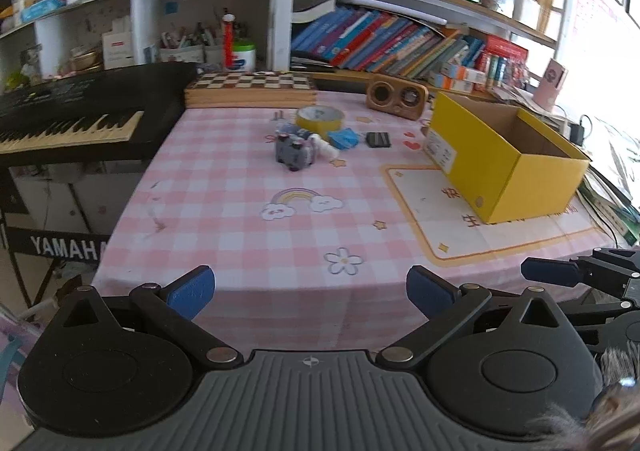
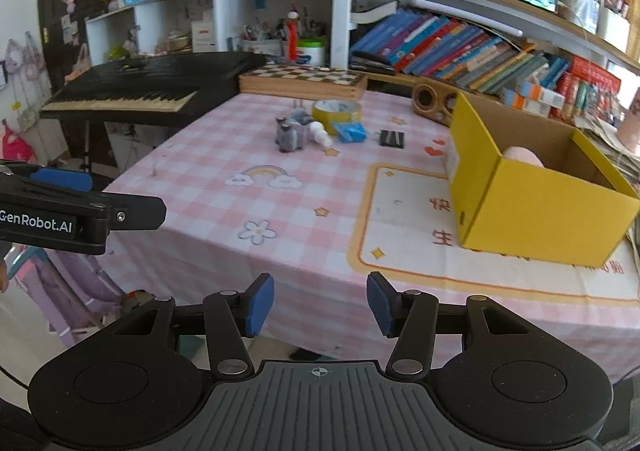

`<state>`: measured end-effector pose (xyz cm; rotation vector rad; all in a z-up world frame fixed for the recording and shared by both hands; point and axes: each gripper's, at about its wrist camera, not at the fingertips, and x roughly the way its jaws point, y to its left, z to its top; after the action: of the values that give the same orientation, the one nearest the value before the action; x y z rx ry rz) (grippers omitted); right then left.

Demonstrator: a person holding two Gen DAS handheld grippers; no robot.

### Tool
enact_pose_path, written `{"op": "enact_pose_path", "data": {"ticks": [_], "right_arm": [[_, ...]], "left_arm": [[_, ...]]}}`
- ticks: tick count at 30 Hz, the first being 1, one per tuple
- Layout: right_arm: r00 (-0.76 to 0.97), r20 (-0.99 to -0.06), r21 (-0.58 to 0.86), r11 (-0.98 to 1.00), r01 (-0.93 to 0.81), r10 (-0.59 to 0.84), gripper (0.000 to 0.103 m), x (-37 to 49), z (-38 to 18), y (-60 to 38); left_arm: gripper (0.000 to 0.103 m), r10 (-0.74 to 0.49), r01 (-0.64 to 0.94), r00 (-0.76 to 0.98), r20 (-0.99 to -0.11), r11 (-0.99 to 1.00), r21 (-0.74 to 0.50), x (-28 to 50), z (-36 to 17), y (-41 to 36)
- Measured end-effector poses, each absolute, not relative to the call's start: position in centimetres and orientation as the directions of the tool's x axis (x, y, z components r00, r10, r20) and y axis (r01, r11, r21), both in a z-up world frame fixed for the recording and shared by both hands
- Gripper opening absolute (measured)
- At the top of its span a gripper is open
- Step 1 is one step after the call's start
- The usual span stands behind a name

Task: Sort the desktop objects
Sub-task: 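Withdraw both tools from the yellow box back over the table, then move both tools toward the toy car, glue bottle and binder clip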

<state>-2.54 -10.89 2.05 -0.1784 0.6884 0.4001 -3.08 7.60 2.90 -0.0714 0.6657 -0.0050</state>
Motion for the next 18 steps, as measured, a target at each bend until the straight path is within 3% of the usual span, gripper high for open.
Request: {"op": "enact_pose_path", "data": {"ticks": [7,18], "right_arm": [[0.692,-0.651,-0.035,0.897,-0.44,0.314,0.059,-1.8,2.1,-9.5],[0.673,-0.665,-0.026,0.891,-0.454,0.324,0.06,0.2,1.5,-8.5]], "left_arm": [[0.103,0.004,-0.063,0.782,-0.623,0.995,-0.072,-3.1,2.7,9.0],[0.103,0.031,-0.098,0.768,-0.64,0.993,-0.069,-1.5,2.1,9.7]]}}
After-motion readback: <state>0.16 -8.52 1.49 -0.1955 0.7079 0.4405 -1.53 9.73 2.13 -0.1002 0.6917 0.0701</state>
